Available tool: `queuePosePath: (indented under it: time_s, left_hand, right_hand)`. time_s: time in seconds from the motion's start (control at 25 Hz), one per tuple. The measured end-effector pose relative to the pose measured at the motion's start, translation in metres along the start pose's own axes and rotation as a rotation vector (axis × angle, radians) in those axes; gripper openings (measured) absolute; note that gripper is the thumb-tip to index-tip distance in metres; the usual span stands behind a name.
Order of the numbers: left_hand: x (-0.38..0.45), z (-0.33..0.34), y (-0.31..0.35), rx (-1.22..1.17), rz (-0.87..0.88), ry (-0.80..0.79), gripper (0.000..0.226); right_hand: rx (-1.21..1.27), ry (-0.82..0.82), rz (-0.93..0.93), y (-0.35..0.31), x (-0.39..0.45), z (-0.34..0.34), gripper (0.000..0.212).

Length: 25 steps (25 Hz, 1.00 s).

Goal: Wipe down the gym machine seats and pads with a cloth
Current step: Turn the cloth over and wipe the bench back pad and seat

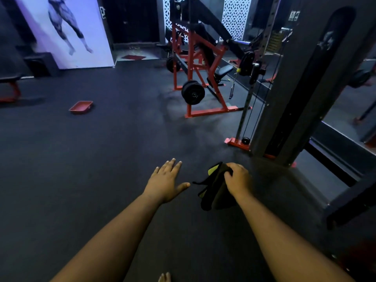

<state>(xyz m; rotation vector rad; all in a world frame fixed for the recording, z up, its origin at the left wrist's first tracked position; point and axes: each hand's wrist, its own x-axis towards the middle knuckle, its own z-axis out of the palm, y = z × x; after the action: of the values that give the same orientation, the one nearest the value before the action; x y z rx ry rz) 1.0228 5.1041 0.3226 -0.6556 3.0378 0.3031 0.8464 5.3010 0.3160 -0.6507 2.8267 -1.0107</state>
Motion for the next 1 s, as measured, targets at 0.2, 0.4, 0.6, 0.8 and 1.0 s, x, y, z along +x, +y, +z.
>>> queuePosePath:
  time_s: [0.2, 0.4, 0.6, 0.8, 1.0]
  left_hand:
    - [0.127, -0.044, -0.067, 0.021, 0.074, -0.025, 0.09]
    - [0.25, -0.073, -0.104, 0.031, 0.124, -0.012, 0.09]
    - [0.388, -0.08, -0.125, 0.072, 0.158, -0.005, 0.09]
    - [0.536, -0.097, -0.138, 0.072, 0.133, 0.006, 0.089]
    - [0.671, -0.108, -0.156, 0.037, 0.137, 0.016, 0.089]
  right_hand:
    - [0.015, 0.027, 0.053, -0.059, 0.107, 0.03, 0.026]
    - [0.033, 0.08, 0.058, -0.092, 0.218, 0.054, 0.026]
    - [0.049, 0.104, 0.056, -0.098, 0.351, 0.091, 0.023]
    - [0.04, 0.071, 0.037, -0.11, 0.508, 0.108, 0.027]
    - [0.007, 0.076, 0.047, -0.125, 0.643, 0.122, 0.027]
